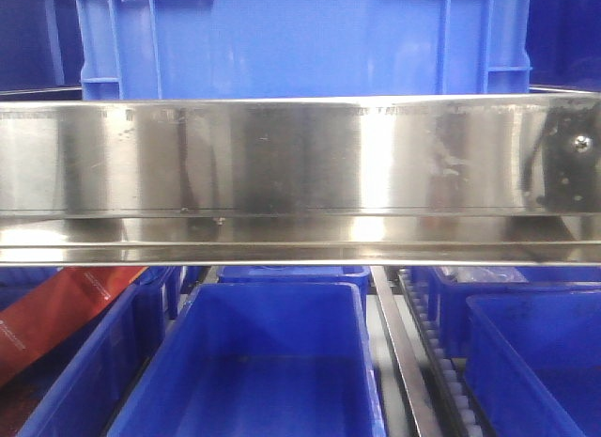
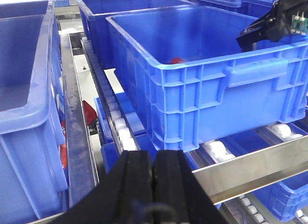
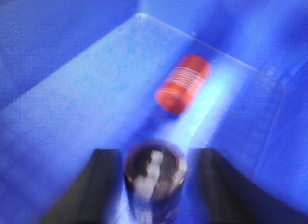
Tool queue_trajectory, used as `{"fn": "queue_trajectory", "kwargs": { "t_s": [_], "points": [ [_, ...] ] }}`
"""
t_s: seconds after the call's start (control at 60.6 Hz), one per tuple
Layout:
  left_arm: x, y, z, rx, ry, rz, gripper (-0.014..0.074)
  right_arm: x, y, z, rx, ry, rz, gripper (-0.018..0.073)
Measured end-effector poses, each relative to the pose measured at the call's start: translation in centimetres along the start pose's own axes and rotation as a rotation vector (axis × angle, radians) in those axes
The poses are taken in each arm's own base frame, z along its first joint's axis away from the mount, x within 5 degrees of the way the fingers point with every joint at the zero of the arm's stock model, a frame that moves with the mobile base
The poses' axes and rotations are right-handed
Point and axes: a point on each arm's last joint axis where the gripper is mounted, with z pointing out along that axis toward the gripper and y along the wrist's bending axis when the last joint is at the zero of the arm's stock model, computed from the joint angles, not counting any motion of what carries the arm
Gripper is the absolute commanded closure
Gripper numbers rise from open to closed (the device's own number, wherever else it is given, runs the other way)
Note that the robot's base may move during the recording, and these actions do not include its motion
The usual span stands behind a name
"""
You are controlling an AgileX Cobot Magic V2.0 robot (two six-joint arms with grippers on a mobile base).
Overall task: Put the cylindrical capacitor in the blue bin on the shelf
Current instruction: 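Lower the right gripper into the same blue bin and release the capacitor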
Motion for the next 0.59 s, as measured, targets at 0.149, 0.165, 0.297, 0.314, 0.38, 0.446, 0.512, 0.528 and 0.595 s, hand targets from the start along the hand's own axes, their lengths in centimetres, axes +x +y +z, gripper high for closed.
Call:
{"fn": "queue_trajectory", "kwargs": {
  "t_s": [0.149,0.165,0.297,0.314,0.38,0.446,0.512,0.528,0.595],
  "points": [
    [0.0,0.0,0.0,0.000,0.000,0.000,0.0707,0.0,0.0,0.0,0.000,0.002,-0.002,0.0052],
    [0.0,0.0,0.0,0.000,0.000,0.000,0.0707,0.0,0.0,0.0,0.000,0.002,-0.002,0.0059],
    [0.0,0.0,0.0,0.000,0.000,0.000,0.0707,-0.1,0.1,-0.6,0.000,-0.009,-0.003,0.0155],
    [0.0,0.0,0.0,0.000,0.000,0.000,0.0707,-0.2,0.1,-0.7,0.001,-0.011,-0.003,0.0170],
    [0.0,0.0,0.0,0.000,0.000,0.000,0.0707,-0.4,0.1,-1.6,0.003,-0.031,-0.006,0.0252],
    [0.0,0.0,0.0,0.000,0.000,0.000,0.0707,-0.8,0.3,-2.9,0.005,-0.060,-0.009,0.0363],
    [0.0,0.0,0.0,0.000,0.000,0.000,0.0707,-1.2,0.4,-4.8,0.010,-0.103,-0.013,0.0470],
    [0.0,0.0,0.0,0.000,0.000,0.000,0.0707,-1.3,0.5,-5.3,0.009,-0.113,-0.013,0.0505],
    [0.0,0.0,0.0,0.000,0.000,0.000,0.0707,-1.8,0.4,-7.7,0.025,-0.173,-0.014,0.0600]
  ]
}}
